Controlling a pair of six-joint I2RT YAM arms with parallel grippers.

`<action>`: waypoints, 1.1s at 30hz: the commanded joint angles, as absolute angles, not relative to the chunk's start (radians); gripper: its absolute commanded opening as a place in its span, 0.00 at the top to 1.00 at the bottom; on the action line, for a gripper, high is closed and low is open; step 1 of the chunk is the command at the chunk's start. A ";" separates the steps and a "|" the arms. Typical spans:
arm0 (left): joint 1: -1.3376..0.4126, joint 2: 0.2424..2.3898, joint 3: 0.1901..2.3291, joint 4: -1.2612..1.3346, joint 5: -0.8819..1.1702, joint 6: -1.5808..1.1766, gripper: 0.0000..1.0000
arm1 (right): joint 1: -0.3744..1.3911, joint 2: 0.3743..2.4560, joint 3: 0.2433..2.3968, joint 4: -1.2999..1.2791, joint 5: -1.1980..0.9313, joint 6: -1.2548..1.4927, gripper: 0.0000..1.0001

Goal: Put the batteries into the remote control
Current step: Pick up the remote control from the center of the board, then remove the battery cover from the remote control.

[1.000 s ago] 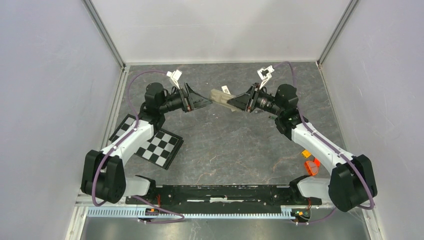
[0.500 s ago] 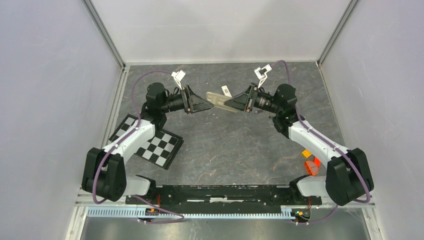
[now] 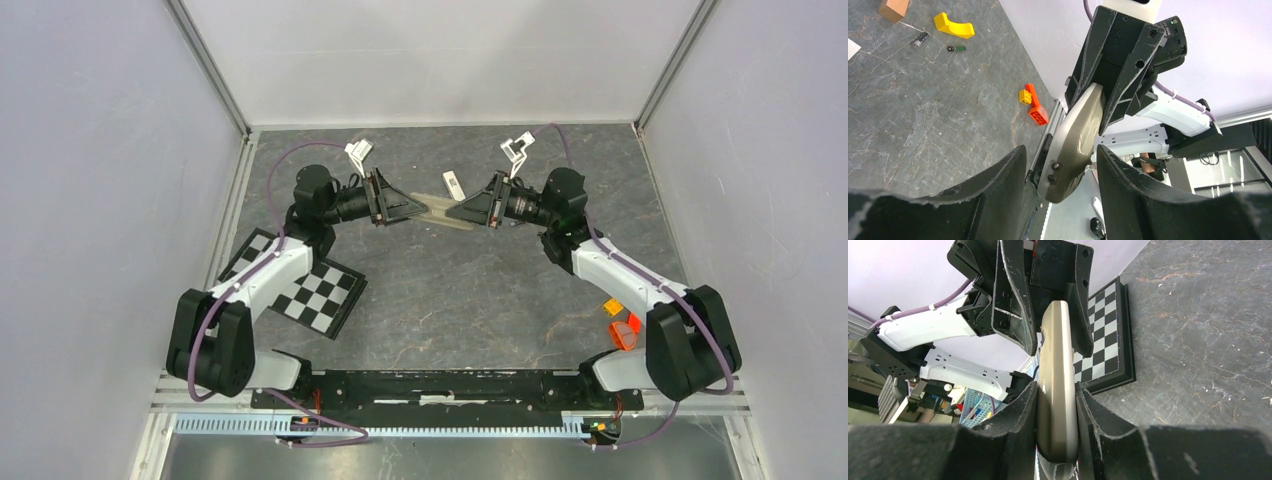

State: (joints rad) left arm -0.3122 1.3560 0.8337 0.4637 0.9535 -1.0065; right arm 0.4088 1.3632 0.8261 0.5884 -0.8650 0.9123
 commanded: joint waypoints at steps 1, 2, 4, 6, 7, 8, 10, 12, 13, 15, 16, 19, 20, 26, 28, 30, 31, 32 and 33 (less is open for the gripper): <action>-0.337 1.397 0.859 0.579 0.992 -1.095 0.44 | 0.410 1.371 0.833 0.649 -0.896 0.901 1.00; -0.346 1.410 0.865 0.597 0.997 -1.110 0.51 | 0.411 1.371 0.837 0.641 -0.891 0.893 1.00; -0.363 1.430 0.865 0.631 1.002 -1.129 0.65 | 0.411 1.371 0.847 0.611 -0.880 0.868 1.00; -0.367 1.443 0.854 0.660 1.006 -1.147 0.84 | 0.410 1.365 0.855 0.574 -0.858 0.838 1.00; -0.366 1.446 0.845 0.673 1.006 -1.156 0.91 | 0.411 1.363 0.860 0.547 -0.841 0.820 1.00; -0.366 1.448 0.839 0.681 1.008 -1.161 0.96 | 0.411 1.360 0.866 0.522 -0.824 0.798 1.00; -0.366 1.448 0.831 0.684 1.007 -1.162 0.98 | 0.411 1.356 0.880 0.467 -0.791 0.755 1.00; -0.365 1.444 0.827 0.682 1.004 -1.156 0.98 | 0.409 1.350 0.890 0.413 -0.745 0.708 0.92; -0.366 1.442 0.825 0.676 1.001 -1.150 0.98 | 0.408 1.343 0.890 0.388 -0.718 0.685 0.80; -0.365 1.437 0.825 0.636 0.988 -1.118 0.98 | 0.402 1.317 0.879 0.341 -0.643 0.616 0.49; -0.366 1.433 0.825 0.593 0.975 -1.092 0.98 | 0.400 1.294 0.870 0.311 -0.582 0.585 0.40; -0.366 1.427 0.835 0.397 0.898 -0.970 0.98 | 0.398 1.217 0.816 0.264 -0.392 0.496 0.29; -0.367 1.429 0.842 0.331 0.859 -0.930 0.98 | 0.399 1.196 0.793 0.251 -0.321 0.486 0.29; -0.385 1.521 0.855 0.231 0.730 -0.917 0.98 | 0.398 1.146 0.728 0.100 0.014 0.401 0.31; -0.408 1.554 0.860 0.232 0.702 -0.916 0.98 | 0.398 1.157 0.697 0.079 0.091 0.381 0.32; -0.424 1.590 0.862 0.233 0.678 -0.921 0.98 | 0.400 1.174 0.666 0.073 0.118 0.358 0.32; -0.431 1.609 0.862 0.238 0.670 -0.923 0.98 | 0.399 1.184 0.657 0.071 0.110 0.355 0.32; -0.437 1.622 0.859 0.245 0.660 -0.925 0.98 | 0.399 1.192 0.649 0.070 0.078 0.359 0.33; -0.443 1.638 0.855 0.248 0.646 -0.926 0.98 | 0.400 1.202 0.644 0.075 0.033 0.363 0.33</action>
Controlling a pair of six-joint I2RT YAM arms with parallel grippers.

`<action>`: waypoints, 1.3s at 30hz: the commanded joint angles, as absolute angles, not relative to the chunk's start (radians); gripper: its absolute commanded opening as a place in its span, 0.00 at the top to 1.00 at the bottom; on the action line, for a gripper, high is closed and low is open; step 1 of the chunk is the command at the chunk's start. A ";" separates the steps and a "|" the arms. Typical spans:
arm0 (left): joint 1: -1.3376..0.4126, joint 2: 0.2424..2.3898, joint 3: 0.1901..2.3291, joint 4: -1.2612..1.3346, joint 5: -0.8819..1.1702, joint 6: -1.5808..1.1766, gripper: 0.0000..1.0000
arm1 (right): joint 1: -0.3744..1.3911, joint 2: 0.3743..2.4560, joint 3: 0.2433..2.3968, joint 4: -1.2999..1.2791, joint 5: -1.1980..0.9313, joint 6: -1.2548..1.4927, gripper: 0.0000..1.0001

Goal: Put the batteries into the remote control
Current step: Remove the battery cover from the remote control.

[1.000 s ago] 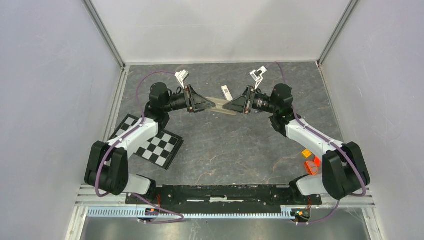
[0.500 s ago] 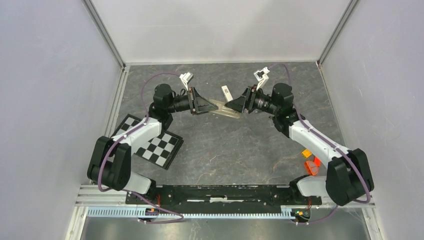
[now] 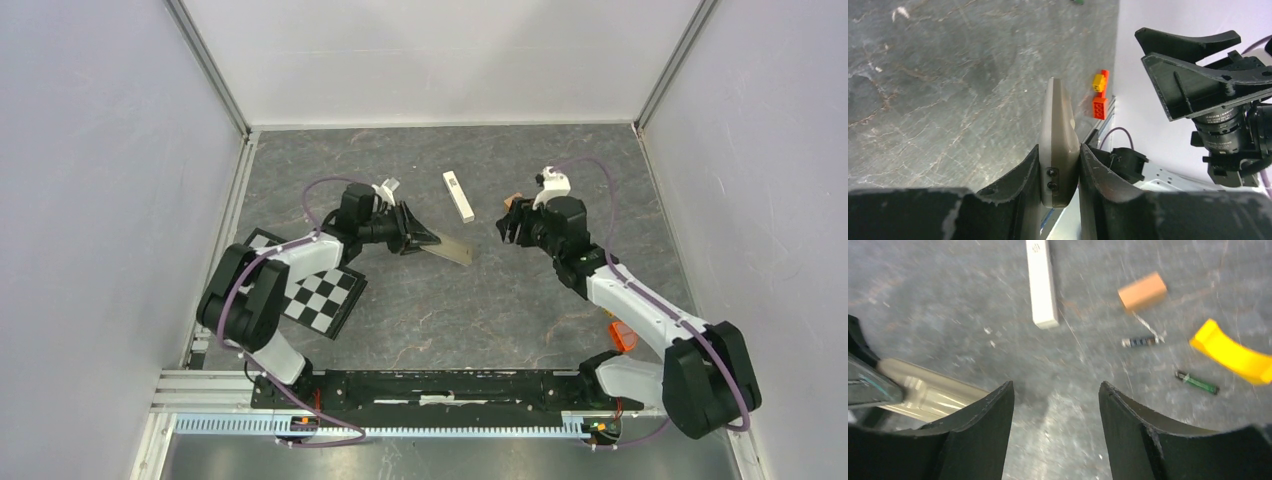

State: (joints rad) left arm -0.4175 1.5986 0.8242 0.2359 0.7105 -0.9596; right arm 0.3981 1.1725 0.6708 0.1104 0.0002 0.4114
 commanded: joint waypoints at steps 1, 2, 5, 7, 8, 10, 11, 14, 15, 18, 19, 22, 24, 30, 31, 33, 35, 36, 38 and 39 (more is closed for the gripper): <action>-0.448 1.652 0.852 0.251 0.635 -0.927 0.98 | 0.400 1.210 0.637 0.085 -0.035 0.377 0.35; -0.453 1.668 0.845 0.260 0.624 -0.933 0.98 | 0.400 1.222 0.631 0.098 -0.093 0.399 0.37; -0.465 1.700 0.815 0.315 0.596 -0.961 0.98 | 0.400 1.269 0.607 0.146 -0.279 0.486 0.44; -0.468 1.714 0.793 0.355 0.588 -0.983 0.98 | 0.401 1.294 0.584 0.191 -0.350 0.551 0.47; -0.470 1.720 0.785 0.370 0.586 -0.991 0.98 | 0.401 1.302 0.570 0.216 -0.370 0.572 0.48; -0.473 1.723 0.771 0.382 0.574 -0.997 0.98 | 0.406 1.312 0.549 0.259 -0.372 0.607 0.50; -0.474 1.723 0.765 0.382 0.565 -0.997 0.98 | 0.408 1.321 0.544 0.275 -0.374 0.626 0.51; -0.480 1.718 0.747 0.382 0.542 -0.993 0.98 | 0.415 1.355 0.537 0.309 -0.377 0.673 0.56; -0.482 1.718 0.741 0.382 0.538 -0.992 0.98 | 0.420 1.367 0.539 0.309 -0.368 0.685 0.57; -0.486 1.724 0.727 0.383 0.530 -0.995 0.98 | 0.437 1.406 0.536 0.348 -0.369 0.726 0.57; -0.486 1.724 0.723 0.383 0.528 -0.997 0.98 | 0.443 1.420 0.531 0.373 -0.370 0.739 0.57; -0.488 1.722 0.714 0.383 0.524 -0.999 0.98 | 0.463 1.444 0.534 0.412 -0.346 0.759 0.58; -0.488 1.718 0.710 0.383 0.523 -0.999 0.98 | 0.467 1.463 0.536 0.432 -0.336 0.765 0.60; -0.488 1.721 0.705 0.383 0.525 -1.000 0.98 | 0.469 1.516 0.549 0.459 -0.340 0.774 0.62; -0.489 1.720 0.704 0.383 0.524 -1.000 0.98 | 0.471 1.520 0.549 0.458 -0.337 0.774 0.62; -0.488 1.722 0.704 0.383 0.526 -1.000 0.98 | 0.472 1.526 0.548 0.456 -0.328 0.770 0.61; -0.489 1.723 0.704 0.382 0.529 -1.000 0.98 | 0.472 1.537 0.543 0.480 -0.333 0.776 0.61; -0.488 1.723 0.705 0.383 0.529 -1.000 0.98 | 0.471 1.545 0.532 0.511 -0.345 0.789 0.61; -0.488 1.724 0.707 0.383 0.530 -1.000 0.98 | 0.470 1.558 0.521 0.564 -0.354 0.809 0.61; -0.491 1.724 0.707 0.383 0.532 -1.000 0.98 | 0.472 1.563 0.515 0.584 -0.355 0.816 0.61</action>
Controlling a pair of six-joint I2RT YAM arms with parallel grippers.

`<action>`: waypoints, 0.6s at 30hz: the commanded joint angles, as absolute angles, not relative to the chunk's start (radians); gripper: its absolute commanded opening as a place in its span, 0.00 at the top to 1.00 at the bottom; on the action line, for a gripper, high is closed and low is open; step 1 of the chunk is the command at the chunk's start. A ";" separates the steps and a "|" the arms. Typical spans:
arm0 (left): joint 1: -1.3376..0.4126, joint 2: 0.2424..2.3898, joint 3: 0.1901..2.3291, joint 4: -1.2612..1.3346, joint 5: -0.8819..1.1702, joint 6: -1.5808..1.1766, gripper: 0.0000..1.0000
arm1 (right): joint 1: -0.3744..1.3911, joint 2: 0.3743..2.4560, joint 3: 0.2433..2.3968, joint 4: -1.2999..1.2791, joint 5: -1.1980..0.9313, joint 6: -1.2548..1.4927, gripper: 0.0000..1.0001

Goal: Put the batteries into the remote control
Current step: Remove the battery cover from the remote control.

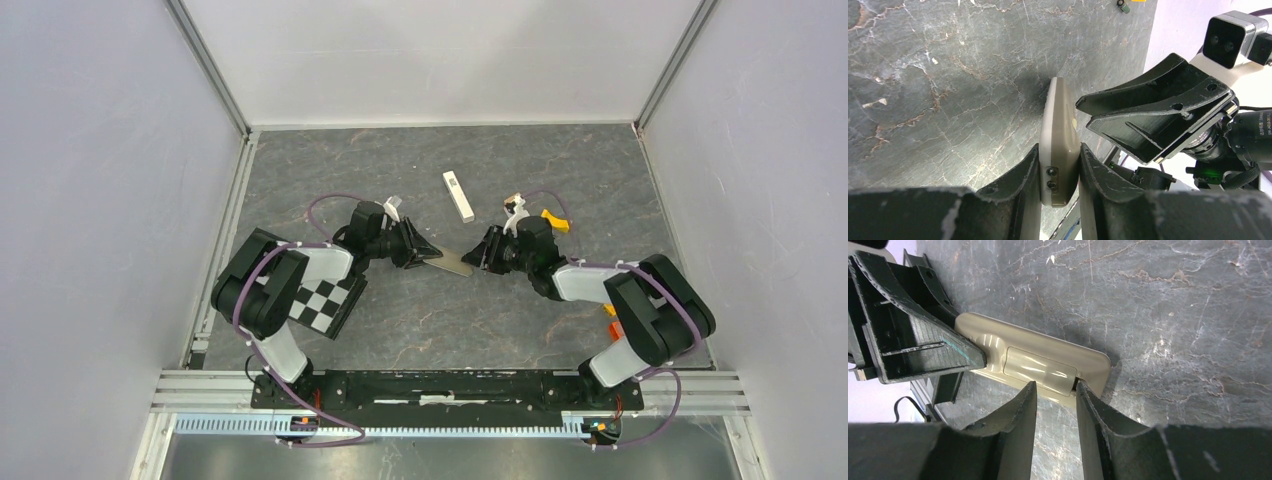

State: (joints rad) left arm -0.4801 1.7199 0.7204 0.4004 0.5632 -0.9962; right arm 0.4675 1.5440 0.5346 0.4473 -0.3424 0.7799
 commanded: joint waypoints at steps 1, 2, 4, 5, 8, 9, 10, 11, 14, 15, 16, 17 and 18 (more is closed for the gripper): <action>-0.490 1.724 0.708 0.382 0.534 -0.999 0.98 | 0.471 1.568 0.511 0.602 -0.357 0.825 0.61; -0.489 1.724 0.709 0.382 0.535 -0.999 0.98 | 0.471 1.575 0.512 0.605 -0.359 0.827 0.62; -0.489 1.725 0.709 0.383 0.535 -0.999 0.98 | 0.470 1.589 0.519 0.597 -0.363 0.826 0.63; -0.490 1.727 0.711 0.383 0.537 -0.999 0.98 | 0.471 1.593 0.524 0.578 -0.362 0.827 0.64; -0.490 1.728 0.713 0.383 0.539 -1.000 0.98 | 0.471 1.596 0.529 0.528 -0.343 0.820 0.64; -0.490 1.728 0.712 0.383 0.537 -1.000 0.98 | 0.470 1.593 0.531 0.509 -0.333 0.809 0.64; -0.490 1.730 0.712 0.382 0.537 -1.000 0.98 | 0.472 1.590 0.532 0.492 -0.322 0.802 0.63; -0.489 1.729 0.712 0.382 0.537 -1.000 0.98 | 0.471 1.588 0.532 0.483 -0.314 0.797 0.63; -0.490 1.733 0.713 0.383 0.538 -1.002 0.98 | 0.470 1.592 0.530 0.497 -0.315 0.796 0.62; -0.490 1.733 0.714 0.383 0.540 -1.003 0.98 | 0.471 1.598 0.529 0.515 -0.329 0.804 0.61; -0.490 1.735 0.714 0.383 0.541 -1.003 0.98 | 0.471 1.605 0.530 0.526 -0.338 0.811 0.61; -0.491 1.735 0.714 0.383 0.541 -1.003 0.98 | 0.471 1.613 0.529 0.540 -0.345 0.819 0.61; -0.489 1.733 0.714 0.383 0.543 -1.003 0.98 | 0.471 1.622 0.528 0.551 -0.356 0.831 0.61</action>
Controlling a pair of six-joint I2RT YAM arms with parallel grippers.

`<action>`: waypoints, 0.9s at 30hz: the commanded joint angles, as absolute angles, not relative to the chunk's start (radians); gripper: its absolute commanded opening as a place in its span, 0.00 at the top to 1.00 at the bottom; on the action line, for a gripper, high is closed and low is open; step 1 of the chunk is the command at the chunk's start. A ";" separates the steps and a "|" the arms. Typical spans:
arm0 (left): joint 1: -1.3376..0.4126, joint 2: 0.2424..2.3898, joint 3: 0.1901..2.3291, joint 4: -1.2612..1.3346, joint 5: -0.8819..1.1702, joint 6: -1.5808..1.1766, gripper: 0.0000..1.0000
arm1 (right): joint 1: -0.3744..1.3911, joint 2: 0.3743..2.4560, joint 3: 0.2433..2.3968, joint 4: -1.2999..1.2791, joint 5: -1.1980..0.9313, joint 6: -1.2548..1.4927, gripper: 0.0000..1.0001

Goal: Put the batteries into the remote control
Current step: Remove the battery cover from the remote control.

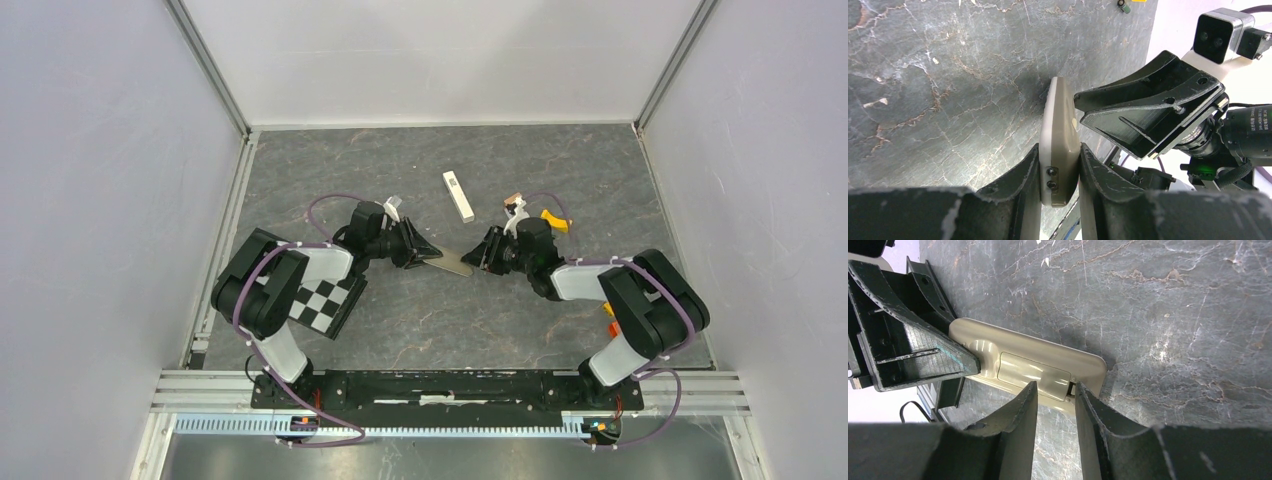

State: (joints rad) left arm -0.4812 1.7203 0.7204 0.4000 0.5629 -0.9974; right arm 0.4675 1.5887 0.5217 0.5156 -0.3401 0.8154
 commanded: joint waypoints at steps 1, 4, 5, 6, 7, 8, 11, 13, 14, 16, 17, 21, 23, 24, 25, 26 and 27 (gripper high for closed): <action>-0.490 1.733 0.715 0.383 0.544 -1.004 0.98 | 0.471 1.631 0.527 0.557 -0.364 0.842 0.61; -0.492 1.736 0.715 0.387 0.555 -1.003 0.98 | 0.471 1.647 0.491 0.675 -0.430 0.920 0.61; -0.494 1.738 0.715 0.392 0.557 -1.003 0.98 | 0.471 1.655 0.471 0.743 -0.457 0.964 0.61; -0.497 1.740 0.715 0.394 0.558 -1.001 0.98 | 0.471 1.663 0.452 0.810 -0.485 1.011 0.62; -0.502 1.741 0.716 0.394 0.557 -0.998 0.98 | 0.471 1.670 0.434 0.903 -0.506 1.062 0.62; -0.509 1.744 0.715 0.393 0.557 -0.994 0.98 | 0.471 1.680 0.415 0.998 -0.525 1.100 0.63; -0.522 1.754 0.718 0.394 0.553 -0.991 0.98 | 0.471 1.698 0.390 1.201 -0.551 1.186 0.64; -0.531 1.758 0.716 0.394 0.546 -0.991 0.98 | 0.474 1.701 0.393 1.287 -0.559 1.202 0.65; -0.534 1.759 0.715 0.394 0.542 -0.990 0.98 | 0.473 1.703 0.393 1.315 -0.561 1.213 0.65; -0.537 1.758 0.716 0.382 0.534 -0.985 0.98 | 0.474 1.705 0.395 1.372 -0.563 1.220 0.66; -0.538 1.756 0.721 0.364 0.525 -0.977 0.98 | 0.475 1.703 0.396 1.377 -0.560 1.215 0.66; -0.538 1.729 0.744 0.270 0.484 -0.919 0.98 | 0.472 1.677 0.409 1.309 -0.544 1.155 0.68; -0.537 1.715 0.758 0.223 0.459 -0.892 0.98 | 0.467 1.655 0.418 1.221 -0.525 1.107 0.68; -0.537 1.709 0.763 0.198 0.448 -0.881 0.98 | 0.464 1.643 0.424 1.181 -0.515 1.077 0.68; -0.537 1.704 0.769 0.180 0.441 -0.870 0.98 | 0.460 1.633 0.427 1.133 -0.499 1.055 0.68; -0.537 1.698 0.774 0.162 0.435 -0.859 0.98 | 0.456 1.621 0.430 1.091 -0.481 1.027 0.68; -0.537 1.693 0.781 0.142 0.432 -0.851 0.98 | 0.451 1.612 0.436 1.037 -0.466 0.997 0.68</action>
